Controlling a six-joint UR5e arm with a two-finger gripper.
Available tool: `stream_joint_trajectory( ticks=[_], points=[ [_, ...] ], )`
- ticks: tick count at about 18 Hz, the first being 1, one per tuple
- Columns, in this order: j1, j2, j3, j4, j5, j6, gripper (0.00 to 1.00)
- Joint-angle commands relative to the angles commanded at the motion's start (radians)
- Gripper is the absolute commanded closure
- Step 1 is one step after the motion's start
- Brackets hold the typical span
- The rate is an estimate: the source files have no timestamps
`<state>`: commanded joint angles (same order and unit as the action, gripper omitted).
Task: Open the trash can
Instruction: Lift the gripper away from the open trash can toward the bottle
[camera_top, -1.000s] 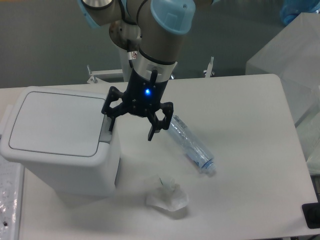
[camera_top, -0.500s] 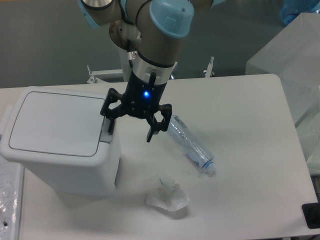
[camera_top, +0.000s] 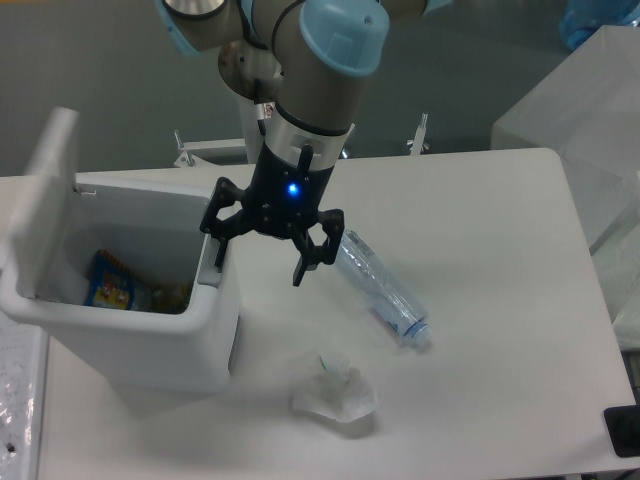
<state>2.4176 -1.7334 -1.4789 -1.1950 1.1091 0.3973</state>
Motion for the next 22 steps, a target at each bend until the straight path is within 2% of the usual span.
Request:
stream_joint_trajectory(
  ticks=[2,6,9,12,15,17,22],
  points=[
    [0.006,-0.002,0.012,0.006,0.002,0.008,0.0],
    [0.012,-0.035,0.012,0.118,0.02,0.014,0.0],
    [0.063,-0.055,0.014,0.17,0.063,0.035,0.0],
    [0.119,-0.092,0.009,0.187,0.107,0.139,0.0],
    [0.155,-0.11,-0.009,0.19,0.201,0.271,0.0],
    [0.185,-0.149,-0.009,0.199,0.245,0.36,0.0],
    [0.282,-0.213,-0.009,0.201,0.261,0.618,0.0]
  ],
)
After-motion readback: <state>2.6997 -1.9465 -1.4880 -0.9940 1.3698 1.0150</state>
